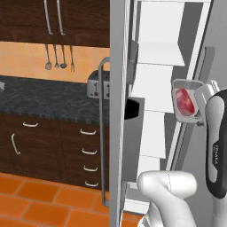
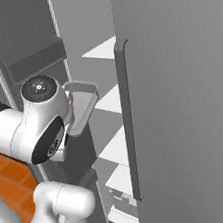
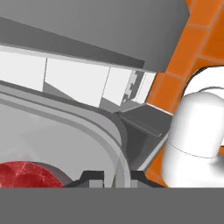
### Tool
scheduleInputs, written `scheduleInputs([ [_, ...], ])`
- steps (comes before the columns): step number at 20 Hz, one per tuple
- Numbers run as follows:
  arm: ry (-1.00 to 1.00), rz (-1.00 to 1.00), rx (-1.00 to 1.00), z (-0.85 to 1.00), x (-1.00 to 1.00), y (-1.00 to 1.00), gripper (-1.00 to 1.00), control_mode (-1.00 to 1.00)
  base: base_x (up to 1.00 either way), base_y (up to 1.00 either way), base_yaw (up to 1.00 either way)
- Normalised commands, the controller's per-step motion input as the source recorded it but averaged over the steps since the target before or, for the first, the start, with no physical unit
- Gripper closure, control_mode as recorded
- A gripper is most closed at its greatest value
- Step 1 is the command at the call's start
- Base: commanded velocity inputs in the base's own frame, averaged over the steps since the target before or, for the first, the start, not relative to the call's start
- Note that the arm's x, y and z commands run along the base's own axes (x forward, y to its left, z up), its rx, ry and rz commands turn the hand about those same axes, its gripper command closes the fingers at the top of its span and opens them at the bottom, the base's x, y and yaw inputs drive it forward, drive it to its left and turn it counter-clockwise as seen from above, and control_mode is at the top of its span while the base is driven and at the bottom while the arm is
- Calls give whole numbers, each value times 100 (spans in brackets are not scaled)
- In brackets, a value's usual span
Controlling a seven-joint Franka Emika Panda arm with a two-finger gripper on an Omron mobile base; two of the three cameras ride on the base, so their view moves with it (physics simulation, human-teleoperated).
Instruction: Take the meat container that has the steak and place it on the second highest rack of the freezer. Then take the vegetable container that has the lemon wedge and mushroom and place it on the highest rack of the freezer.
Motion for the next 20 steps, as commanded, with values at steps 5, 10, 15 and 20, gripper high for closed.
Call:
scheduleInputs([
  [5,0,0,0,-17,19,-25,100,-100,0,0,0],
  [10,0,0,0,-27,27,-17,100,-100,0,0,0],
  [15,0,0,0,-18,30,-1,100,-100,0,0,0],
  [20,0,5,0,0,48,8,100,-100,0,0,0],
])
